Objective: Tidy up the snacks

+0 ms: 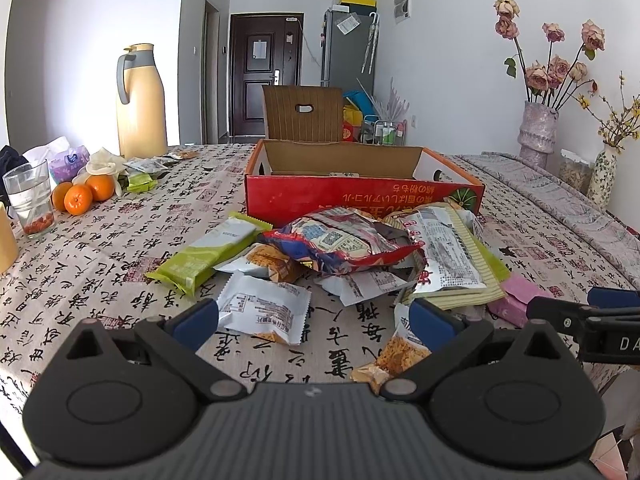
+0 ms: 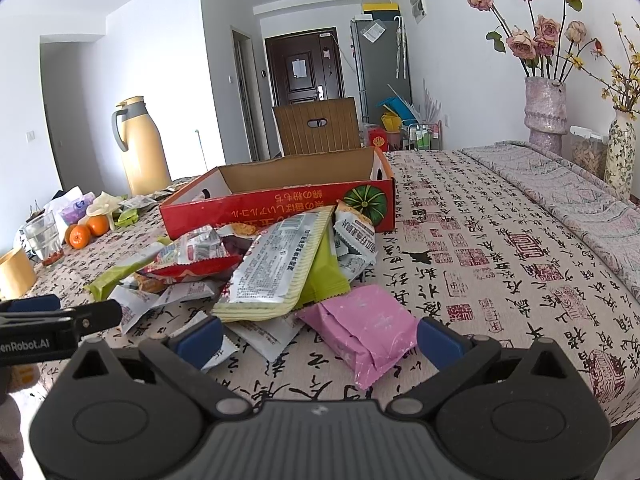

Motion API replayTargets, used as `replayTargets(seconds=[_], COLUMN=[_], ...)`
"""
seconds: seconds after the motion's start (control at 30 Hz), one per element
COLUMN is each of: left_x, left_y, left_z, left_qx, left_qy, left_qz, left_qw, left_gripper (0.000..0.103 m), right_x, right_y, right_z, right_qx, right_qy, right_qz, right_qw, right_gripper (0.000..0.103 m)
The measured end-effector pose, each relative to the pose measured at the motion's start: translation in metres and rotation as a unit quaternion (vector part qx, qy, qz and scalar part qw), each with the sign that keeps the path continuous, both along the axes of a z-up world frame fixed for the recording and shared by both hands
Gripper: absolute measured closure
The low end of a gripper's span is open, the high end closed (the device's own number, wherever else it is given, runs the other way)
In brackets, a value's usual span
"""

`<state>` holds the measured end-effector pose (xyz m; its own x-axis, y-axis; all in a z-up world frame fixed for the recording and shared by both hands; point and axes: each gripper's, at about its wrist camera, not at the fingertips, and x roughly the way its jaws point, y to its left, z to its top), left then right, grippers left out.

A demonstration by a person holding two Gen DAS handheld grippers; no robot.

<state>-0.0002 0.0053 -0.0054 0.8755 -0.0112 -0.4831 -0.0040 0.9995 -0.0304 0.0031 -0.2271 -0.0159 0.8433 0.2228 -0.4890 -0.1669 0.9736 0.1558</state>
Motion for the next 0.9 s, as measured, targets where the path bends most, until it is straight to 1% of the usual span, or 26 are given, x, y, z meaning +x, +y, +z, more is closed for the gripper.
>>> replayTargets(seconds=[0.9], left_x=[0.0001], left_y=[-0.0001], left_z=[0.0], left_qx=[0.0], left_qy=[0.0], left_qz=[0.0], left_qw=[1.0], left_gripper=[0.0], right_x=[-0.0013], right_y=[-0.0008], right_z=[-0.0021], right_qx=[-0.001], right_qy=[0.002], right_qz=[0.001], right_qw=[1.0], right_gripper=[0.0])
